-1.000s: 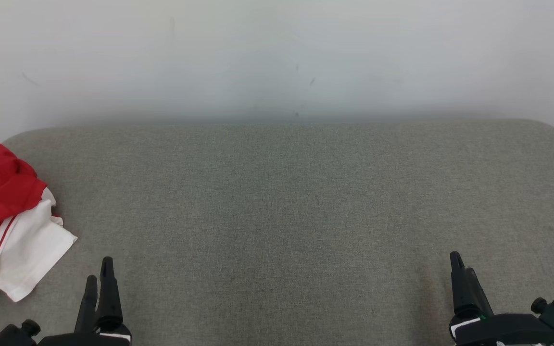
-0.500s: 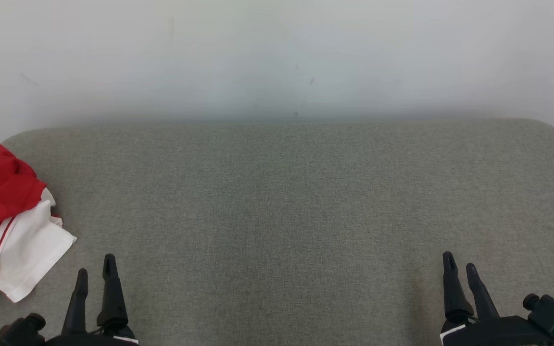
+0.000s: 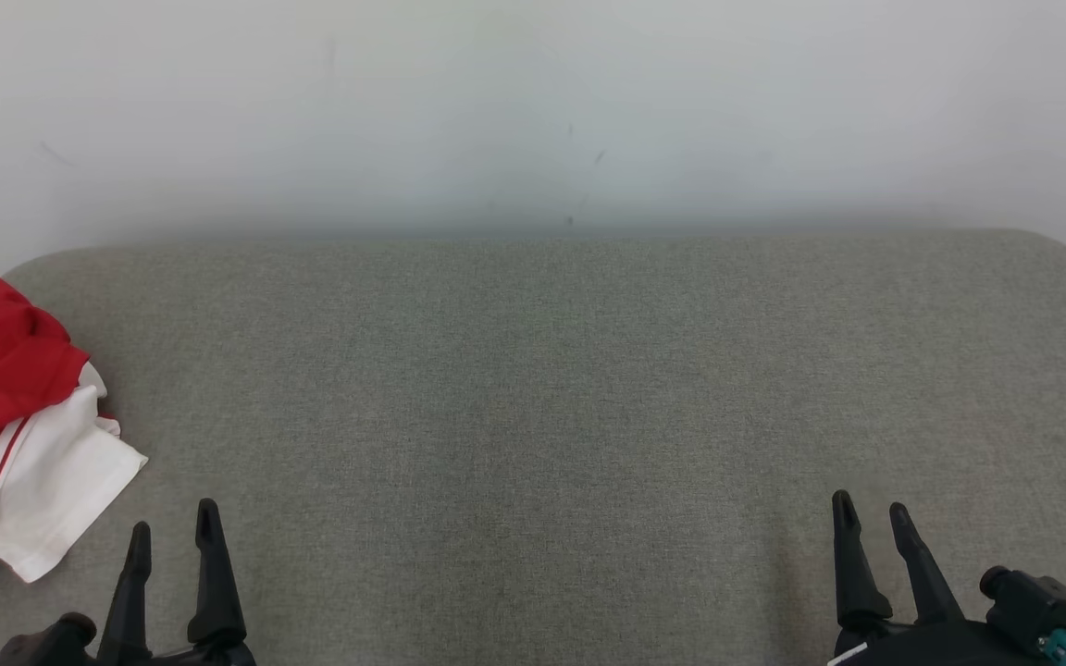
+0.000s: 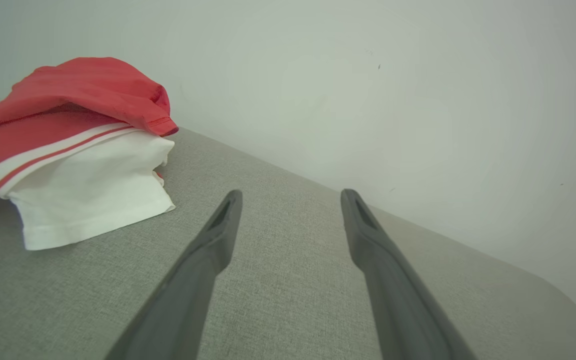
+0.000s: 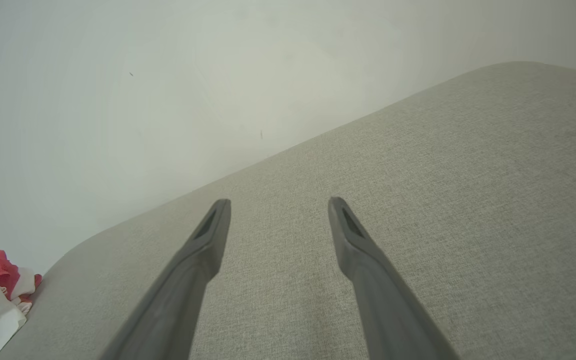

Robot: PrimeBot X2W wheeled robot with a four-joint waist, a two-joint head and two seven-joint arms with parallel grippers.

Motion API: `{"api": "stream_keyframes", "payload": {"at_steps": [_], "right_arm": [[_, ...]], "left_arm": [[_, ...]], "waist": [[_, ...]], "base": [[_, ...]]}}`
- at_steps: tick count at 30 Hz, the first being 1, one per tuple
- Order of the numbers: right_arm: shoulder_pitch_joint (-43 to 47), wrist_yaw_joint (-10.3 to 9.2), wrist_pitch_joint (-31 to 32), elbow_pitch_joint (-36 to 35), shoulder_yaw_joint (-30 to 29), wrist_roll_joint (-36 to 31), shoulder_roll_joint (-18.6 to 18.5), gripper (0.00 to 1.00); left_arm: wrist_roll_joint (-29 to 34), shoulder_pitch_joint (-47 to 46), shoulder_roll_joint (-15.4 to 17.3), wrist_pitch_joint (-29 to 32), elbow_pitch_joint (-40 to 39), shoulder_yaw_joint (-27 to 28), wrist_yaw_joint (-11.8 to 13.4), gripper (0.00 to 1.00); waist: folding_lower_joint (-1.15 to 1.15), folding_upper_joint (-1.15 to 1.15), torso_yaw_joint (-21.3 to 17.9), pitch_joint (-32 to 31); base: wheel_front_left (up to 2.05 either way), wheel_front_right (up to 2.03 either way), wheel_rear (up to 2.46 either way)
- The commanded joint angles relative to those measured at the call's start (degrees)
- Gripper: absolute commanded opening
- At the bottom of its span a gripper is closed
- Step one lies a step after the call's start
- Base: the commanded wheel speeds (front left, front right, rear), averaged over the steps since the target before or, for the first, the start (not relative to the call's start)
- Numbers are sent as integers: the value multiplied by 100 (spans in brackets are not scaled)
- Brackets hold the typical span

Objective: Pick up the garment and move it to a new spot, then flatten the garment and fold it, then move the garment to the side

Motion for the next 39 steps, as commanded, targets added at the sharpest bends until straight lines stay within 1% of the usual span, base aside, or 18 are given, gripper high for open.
{"api": "stream_keyframes", "payload": {"at_steps": [1, 12, 19, 30, 39], "right_arm": [[25, 24, -49, -66, 33, -166, -29, 100], [131, 25, -220, -111, 91, -785, -32, 100], [147, 23, -298, -126, 44, -1051, -32, 100], [281, 25, -437, -159, -74, -1559, -33, 100], [409, 26, -549, -189, -80, -1826, -33, 100]], "left_arm": [[170, 69, 34, -69, -75, 39, 15, 100], [937, 189, 39, -199, -172, -10, -31, 100], [1187, 228, 75, -266, -206, -28, -152, 100], [1753, 359, 97, -379, -38, 143, -187, 100], [2148, 481, 130, -467, 69, 99, -238, 100]], "waist": [[0, 0, 2, -2], [0, 0, 26, -13], [0, 0, 17, -31], [0, 0, 36, -87], [0, 0, 43, -135]], "base": [[0, 0, 0], [0, 0, 0], [0, 0, 0], [0, 0, 0], [0, 0, 0]]}}
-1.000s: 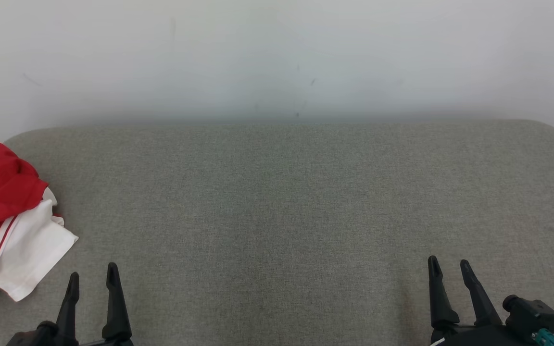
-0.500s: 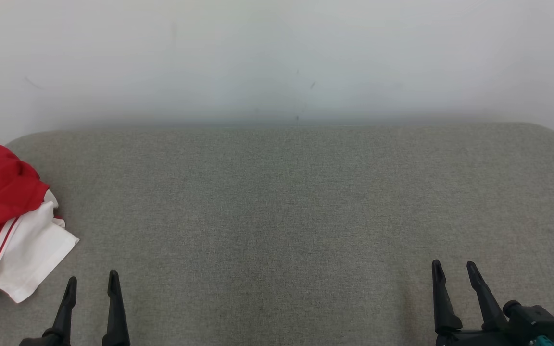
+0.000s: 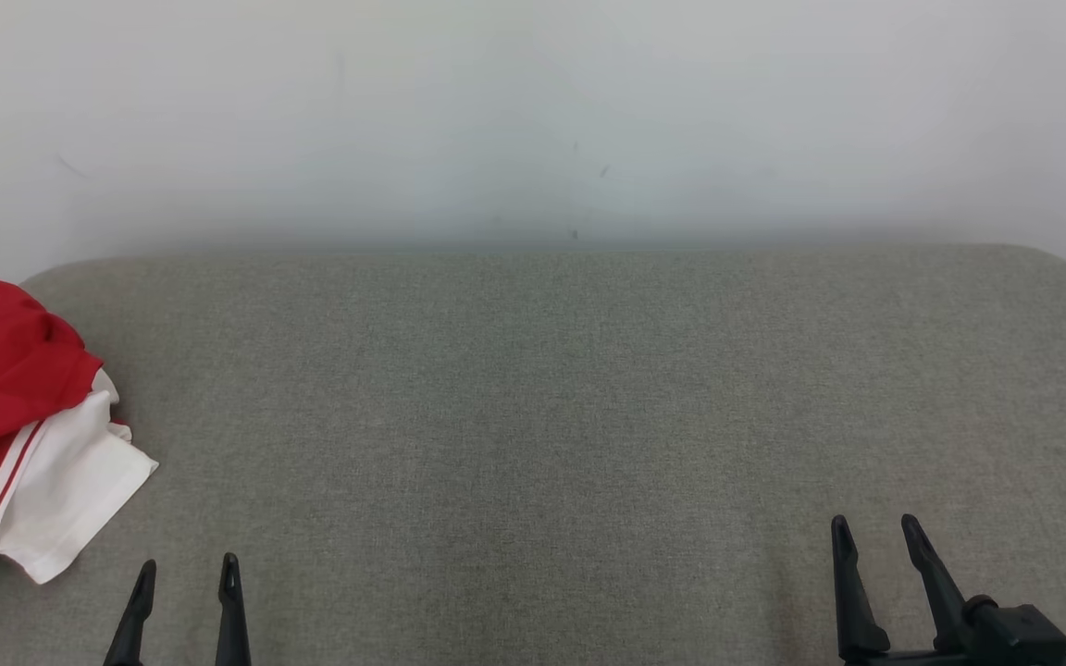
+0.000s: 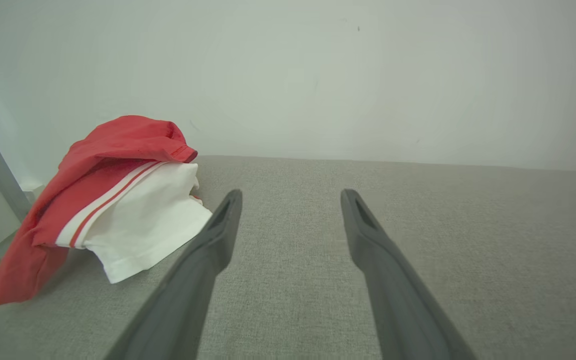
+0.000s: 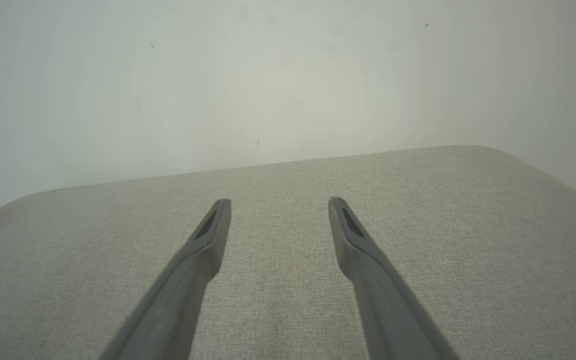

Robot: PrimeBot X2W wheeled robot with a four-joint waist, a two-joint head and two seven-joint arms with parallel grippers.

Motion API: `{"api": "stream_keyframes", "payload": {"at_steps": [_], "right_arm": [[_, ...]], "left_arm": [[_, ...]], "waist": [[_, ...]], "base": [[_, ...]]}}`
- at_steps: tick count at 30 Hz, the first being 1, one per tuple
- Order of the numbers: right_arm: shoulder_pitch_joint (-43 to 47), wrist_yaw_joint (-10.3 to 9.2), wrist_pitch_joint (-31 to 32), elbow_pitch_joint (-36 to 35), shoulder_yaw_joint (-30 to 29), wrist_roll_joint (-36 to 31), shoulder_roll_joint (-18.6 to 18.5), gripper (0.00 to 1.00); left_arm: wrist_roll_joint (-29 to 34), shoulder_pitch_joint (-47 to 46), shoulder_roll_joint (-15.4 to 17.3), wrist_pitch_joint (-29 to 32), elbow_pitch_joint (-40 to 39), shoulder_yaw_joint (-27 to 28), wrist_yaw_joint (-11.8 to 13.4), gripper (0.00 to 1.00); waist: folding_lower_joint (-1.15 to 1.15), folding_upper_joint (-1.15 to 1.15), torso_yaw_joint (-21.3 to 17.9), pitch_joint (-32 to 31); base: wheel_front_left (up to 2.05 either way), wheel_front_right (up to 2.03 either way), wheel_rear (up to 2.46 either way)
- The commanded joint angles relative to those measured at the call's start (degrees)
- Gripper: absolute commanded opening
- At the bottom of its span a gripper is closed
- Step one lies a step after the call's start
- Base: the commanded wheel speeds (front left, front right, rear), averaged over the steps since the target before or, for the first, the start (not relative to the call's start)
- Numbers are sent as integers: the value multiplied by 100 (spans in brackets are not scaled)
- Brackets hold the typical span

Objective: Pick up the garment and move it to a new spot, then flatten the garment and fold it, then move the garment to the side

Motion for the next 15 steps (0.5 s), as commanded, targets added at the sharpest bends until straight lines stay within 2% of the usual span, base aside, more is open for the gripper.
{"api": "stream_keyframes", "payload": {"at_steps": [1, 10, 15], "right_arm": [[108, 19, -61, -48, 7, -128, -20, 100], [194, 19, -161, -64, 50, -511, -21, 100], [219, 20, -155, -52, -28, -473, -21, 100]], "left_arm": [[140, 53, 26, -41, -12, 23, -33, 100], [517, 166, 11, -131, -67, 105, -37, 100], [526, 153, -7, -129, -91, 160, -53, 100]], "waist": [[0, 0, 4, -11], [0, 0, 26, -34], [0, 0, 13, -40]], "base": [[0, 0, 0], [0, 0, 0], [0, 0, 0]]}}
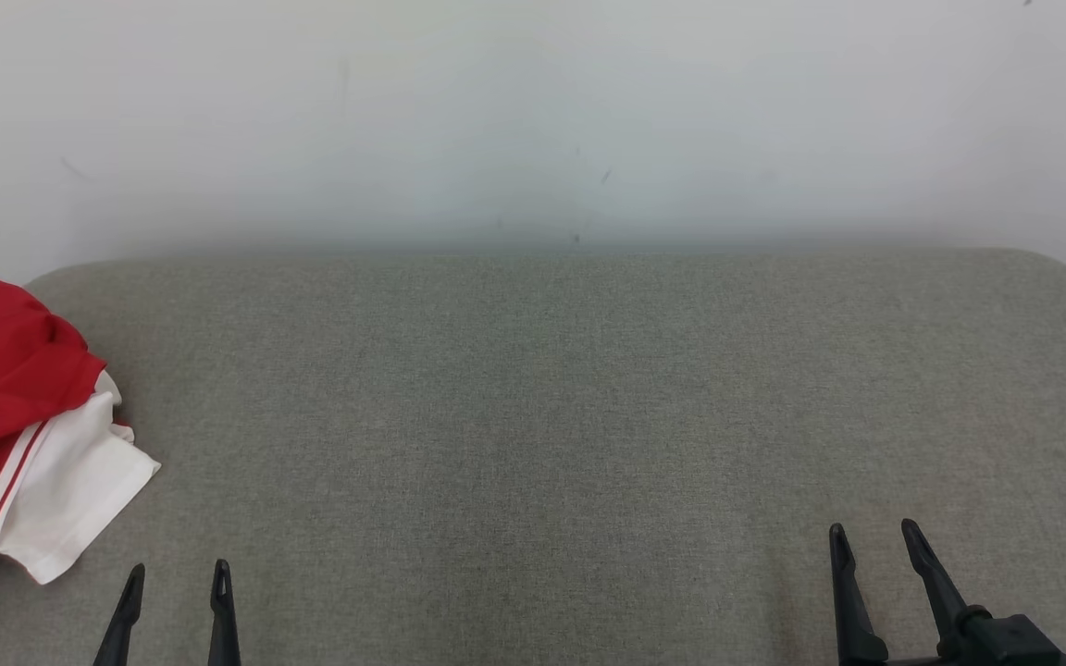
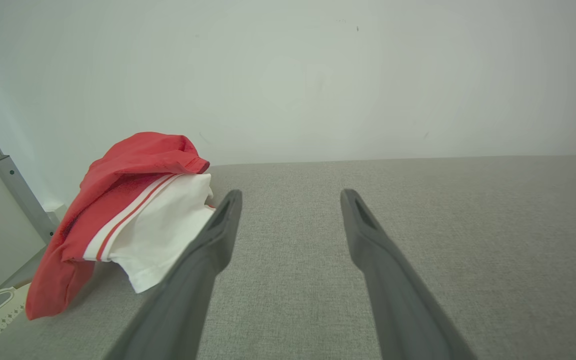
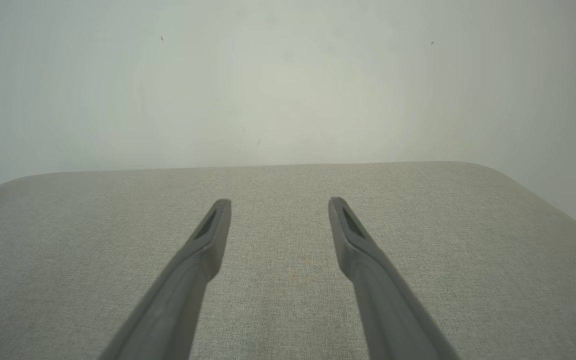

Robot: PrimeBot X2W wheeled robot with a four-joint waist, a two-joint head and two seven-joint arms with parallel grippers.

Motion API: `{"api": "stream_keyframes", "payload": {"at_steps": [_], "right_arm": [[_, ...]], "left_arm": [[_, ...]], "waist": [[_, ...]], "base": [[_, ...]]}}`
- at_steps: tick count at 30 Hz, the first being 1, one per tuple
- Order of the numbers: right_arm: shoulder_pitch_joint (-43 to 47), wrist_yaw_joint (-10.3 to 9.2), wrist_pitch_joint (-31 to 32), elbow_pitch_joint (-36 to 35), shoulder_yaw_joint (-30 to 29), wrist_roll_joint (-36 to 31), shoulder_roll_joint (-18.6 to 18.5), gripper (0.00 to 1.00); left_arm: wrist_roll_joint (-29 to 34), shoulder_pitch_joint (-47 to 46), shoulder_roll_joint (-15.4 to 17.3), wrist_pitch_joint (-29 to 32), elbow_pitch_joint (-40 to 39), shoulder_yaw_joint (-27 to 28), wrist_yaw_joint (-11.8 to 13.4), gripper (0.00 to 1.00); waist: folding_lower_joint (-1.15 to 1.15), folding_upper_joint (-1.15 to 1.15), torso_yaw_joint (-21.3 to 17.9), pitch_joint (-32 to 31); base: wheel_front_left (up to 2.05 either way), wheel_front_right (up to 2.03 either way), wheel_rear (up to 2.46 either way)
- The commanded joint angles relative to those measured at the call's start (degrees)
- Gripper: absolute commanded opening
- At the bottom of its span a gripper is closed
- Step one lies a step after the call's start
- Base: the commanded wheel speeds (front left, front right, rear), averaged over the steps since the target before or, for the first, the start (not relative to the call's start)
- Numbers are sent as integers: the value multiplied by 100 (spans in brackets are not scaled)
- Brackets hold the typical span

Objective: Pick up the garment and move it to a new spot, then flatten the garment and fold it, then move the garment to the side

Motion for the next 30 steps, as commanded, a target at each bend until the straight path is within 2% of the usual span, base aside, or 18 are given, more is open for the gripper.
{"api": "stream_keyframes", "payload": {"at_steps": [1, 30], "right_arm": [[99, 19, -7, -5, -20, 21, -17, 100], [60, 19, -7, 35, -94, 81, -17, 100]], "left_arm": [[31, 37, -7, -17, -19, 17, -11, 100], [63, -16, -44, -17, 28, -5, -33, 100]], "waist": [[0, 0, -7, -2], [0, 0, -34, 22]], "base": [[0, 0, 0], [0, 0, 0]]}}
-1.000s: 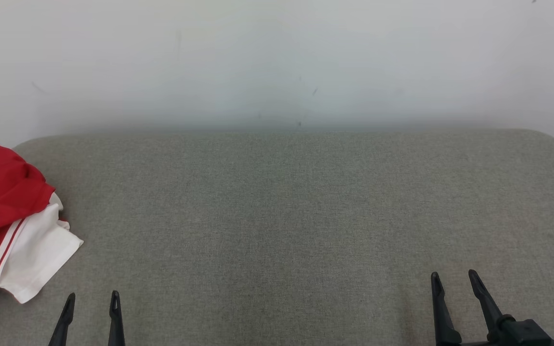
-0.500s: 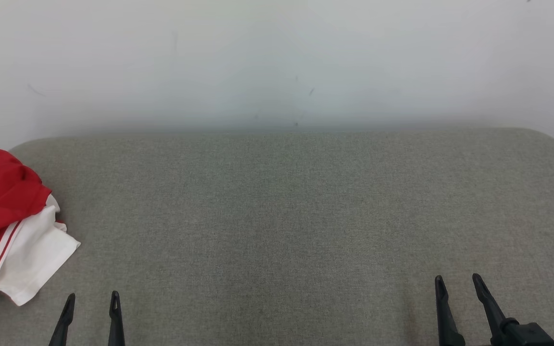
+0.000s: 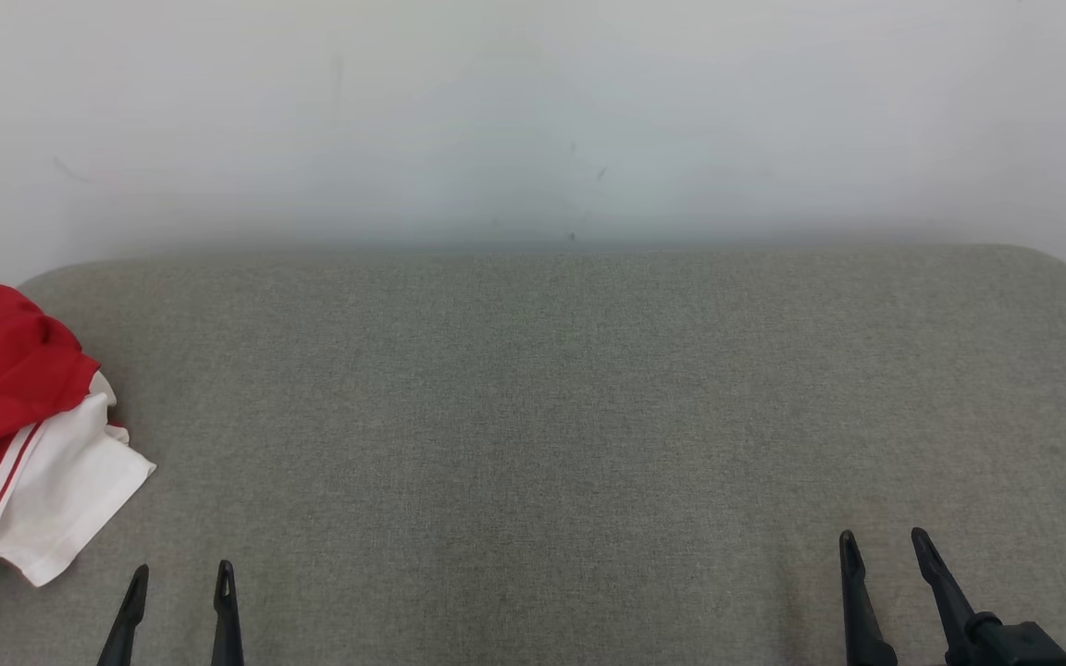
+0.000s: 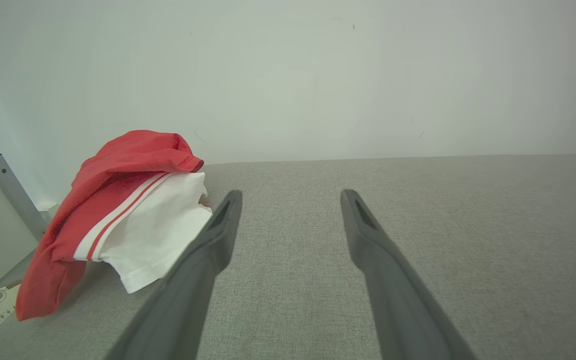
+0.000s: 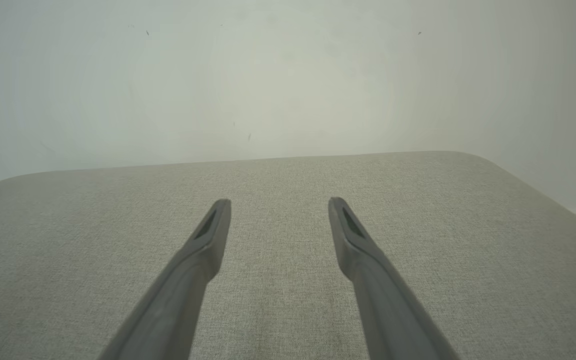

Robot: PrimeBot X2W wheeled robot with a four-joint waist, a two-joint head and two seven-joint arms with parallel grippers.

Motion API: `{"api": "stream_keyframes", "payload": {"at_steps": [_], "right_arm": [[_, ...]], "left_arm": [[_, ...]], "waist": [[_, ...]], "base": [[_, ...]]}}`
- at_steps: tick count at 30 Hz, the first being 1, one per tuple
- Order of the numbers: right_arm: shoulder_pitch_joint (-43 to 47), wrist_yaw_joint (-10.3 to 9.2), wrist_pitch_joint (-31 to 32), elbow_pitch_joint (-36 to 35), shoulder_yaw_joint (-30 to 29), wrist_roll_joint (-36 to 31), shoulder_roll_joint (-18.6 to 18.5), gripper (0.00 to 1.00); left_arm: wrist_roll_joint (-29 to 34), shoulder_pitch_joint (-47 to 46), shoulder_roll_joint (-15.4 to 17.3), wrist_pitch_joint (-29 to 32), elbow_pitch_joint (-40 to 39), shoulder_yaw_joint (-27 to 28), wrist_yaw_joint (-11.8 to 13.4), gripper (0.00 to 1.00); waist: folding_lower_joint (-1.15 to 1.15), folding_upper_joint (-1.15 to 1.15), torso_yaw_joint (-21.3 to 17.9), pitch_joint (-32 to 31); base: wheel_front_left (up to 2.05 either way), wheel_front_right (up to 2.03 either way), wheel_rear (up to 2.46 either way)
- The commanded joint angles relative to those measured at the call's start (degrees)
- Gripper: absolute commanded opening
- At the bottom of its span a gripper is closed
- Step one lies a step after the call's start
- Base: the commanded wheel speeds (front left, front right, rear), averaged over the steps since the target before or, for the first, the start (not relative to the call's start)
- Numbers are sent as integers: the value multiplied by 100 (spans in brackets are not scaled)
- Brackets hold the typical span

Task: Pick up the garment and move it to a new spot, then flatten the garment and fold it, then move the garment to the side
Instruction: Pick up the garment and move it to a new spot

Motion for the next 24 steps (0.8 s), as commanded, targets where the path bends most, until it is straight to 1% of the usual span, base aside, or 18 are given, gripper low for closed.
{"api": "stream_keyframes", "payload": {"at_steps": [1, 6, 11, 16, 17, 24], "right_arm": [[-4, 19, -7, -1, 11, -1, -15, 100], [-26, 19, -6, -23, 9, 18, -15, 100], [13, 19, -7, -28, 13, 36, -15, 100], [28, 19, -6, -7, 38, 20, -15, 100], [28, 19, -6, -7, 38, 20, -15, 100], [52, 19, -7, 6, 91, 9, -15, 100]], "left_arm": [[68, -20, -14, -17, 19, -15, 0, 100], [84, -79, 25, -17, 35, -41, -3, 100], [76, -93, 70, -17, 12, -46, 0, 100], [35, -114, 79, -17, 36, -2, 0, 100], [35, -114, 79, -17, 36, -2, 0, 100], [35, -116, 86, -17, 68, 79, -1, 100]], "waist": [[0, 0, 4, -1], [0, 0, 77, 22], [0, 0, 252, 47], [0, 0, 522, 60], [0, 0, 522, 60], [0, 0, 993, 43]], "base": [[0, 0, 0], [0, 0, 0], [0, 0, 0], [0, 0, 0], [0, 0, 0], [0, 0, 0]]}}
